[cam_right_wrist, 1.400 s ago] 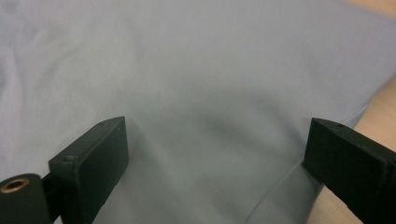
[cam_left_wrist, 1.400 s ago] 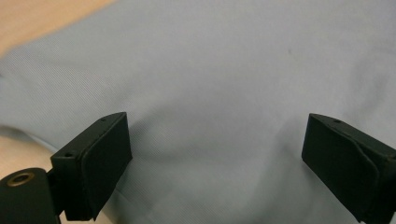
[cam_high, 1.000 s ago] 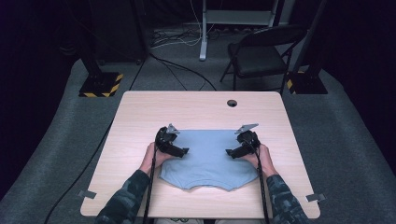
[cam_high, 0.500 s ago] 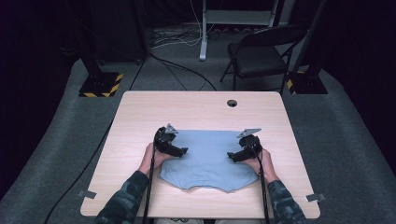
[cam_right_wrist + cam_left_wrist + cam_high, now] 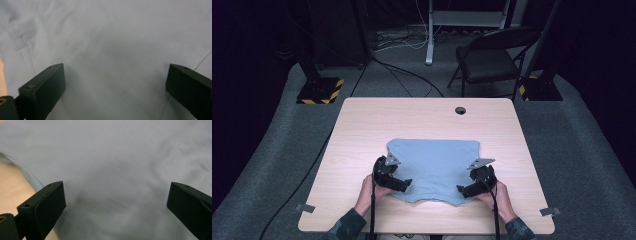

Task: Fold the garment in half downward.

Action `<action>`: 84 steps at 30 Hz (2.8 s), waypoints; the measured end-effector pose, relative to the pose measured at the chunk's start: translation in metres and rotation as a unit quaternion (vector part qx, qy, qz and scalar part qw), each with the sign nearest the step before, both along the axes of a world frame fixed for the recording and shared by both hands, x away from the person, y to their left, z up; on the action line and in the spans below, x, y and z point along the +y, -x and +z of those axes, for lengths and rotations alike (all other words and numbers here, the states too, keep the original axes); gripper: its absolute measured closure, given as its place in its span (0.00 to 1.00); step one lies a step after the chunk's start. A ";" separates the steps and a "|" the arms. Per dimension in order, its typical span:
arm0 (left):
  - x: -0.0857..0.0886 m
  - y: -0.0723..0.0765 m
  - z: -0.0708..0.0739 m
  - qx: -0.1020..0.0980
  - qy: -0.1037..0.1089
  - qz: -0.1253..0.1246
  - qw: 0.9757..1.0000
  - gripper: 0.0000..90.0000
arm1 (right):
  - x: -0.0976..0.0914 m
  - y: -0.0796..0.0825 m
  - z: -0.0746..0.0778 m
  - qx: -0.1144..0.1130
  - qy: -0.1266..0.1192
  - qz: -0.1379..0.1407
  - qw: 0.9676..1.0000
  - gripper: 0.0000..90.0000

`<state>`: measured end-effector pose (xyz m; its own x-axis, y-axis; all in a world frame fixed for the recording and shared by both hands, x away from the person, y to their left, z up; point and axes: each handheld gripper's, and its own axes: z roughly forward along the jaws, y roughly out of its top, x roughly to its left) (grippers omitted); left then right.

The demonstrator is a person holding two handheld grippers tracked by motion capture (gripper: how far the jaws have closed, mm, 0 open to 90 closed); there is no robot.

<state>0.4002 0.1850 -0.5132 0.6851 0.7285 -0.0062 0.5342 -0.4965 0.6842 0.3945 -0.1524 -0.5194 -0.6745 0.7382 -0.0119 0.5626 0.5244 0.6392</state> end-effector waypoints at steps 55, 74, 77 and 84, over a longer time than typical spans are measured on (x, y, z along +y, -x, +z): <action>0.068 0.036 -0.010 -0.058 0.051 0.073 0.994 0.00 | -0.060 0.034 0.001 -0.076 -0.064 -0.045 0.994 0.03; 0.114 0.045 -0.025 -0.021 0.032 0.160 0.986 0.00 | -0.113 0.057 -0.017 -0.064 -0.055 -0.127 0.988 0.04; 0.115 0.045 -0.025 -0.023 0.029 0.161 0.986 0.00 | -0.111 0.057 -0.017 -0.062 -0.049 -0.126 0.989 0.04; 0.115 0.045 -0.026 -0.025 0.027 0.165 0.986 0.00 | -0.111 0.056 -0.018 -0.060 -0.045 -0.125 0.989 0.04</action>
